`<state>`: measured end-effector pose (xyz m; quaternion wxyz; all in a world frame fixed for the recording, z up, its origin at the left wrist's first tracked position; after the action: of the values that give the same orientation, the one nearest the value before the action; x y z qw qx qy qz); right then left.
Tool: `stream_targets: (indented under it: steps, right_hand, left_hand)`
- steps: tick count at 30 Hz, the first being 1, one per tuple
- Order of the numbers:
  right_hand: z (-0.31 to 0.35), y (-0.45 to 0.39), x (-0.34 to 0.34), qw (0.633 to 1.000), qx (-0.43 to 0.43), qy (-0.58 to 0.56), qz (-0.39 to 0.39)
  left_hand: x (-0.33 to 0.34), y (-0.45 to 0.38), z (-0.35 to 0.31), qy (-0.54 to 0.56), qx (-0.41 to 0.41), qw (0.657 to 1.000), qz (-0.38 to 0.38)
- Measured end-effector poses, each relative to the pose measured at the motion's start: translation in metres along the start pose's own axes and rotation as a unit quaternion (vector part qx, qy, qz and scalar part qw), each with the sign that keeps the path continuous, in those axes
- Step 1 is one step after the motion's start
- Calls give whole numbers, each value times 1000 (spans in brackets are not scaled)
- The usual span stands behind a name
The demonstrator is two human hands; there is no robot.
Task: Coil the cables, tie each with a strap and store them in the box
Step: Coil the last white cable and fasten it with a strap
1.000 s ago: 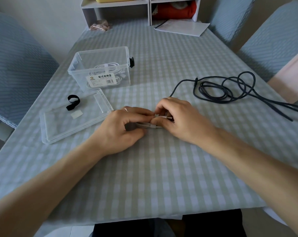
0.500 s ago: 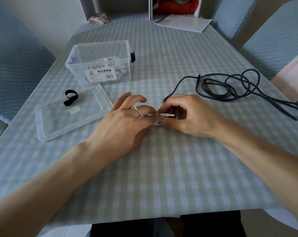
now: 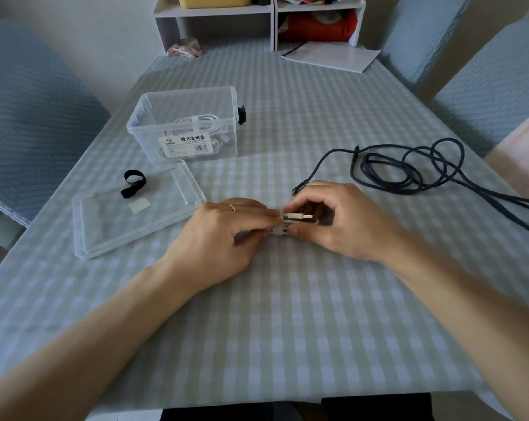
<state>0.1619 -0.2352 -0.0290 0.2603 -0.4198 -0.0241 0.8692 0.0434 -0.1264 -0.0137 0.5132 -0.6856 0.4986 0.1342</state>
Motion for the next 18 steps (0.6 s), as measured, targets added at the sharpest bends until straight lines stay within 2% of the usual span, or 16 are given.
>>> stream_targets:
  steps: [4, 9, 11, 18]
  right_hand:
    - [-1, -1, -1, 1000, 2, -1, 0]
    - [0, -2, -3, 1000, -3, 3, -5]
    - [-1, -1, -1, 1000, -1, 5, -9]
    - [0, 2, -1, 1000, 8, 2, -16]
  left_hand:
    - [1, -1, -5, -16, 22, 1000, 8]
    - [4, 0, -13, -135, 92, 986, 38]
    - [7, 2, -12, -148, 101, 983, 41]
    - [2, 1, -3, -11, -12, 1000, -8]
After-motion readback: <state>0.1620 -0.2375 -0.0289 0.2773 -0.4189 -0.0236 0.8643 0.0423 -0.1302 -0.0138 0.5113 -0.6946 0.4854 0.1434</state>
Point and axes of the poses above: each hand's wrist, its own y-axis away from the middle knuckle, its own x-axis out of the palm, z = x × y, the point moved 7 cm from there along -y, towards the middle knuckle, and after that the axes turned 5 degrees about y, right-handed, at the moved point
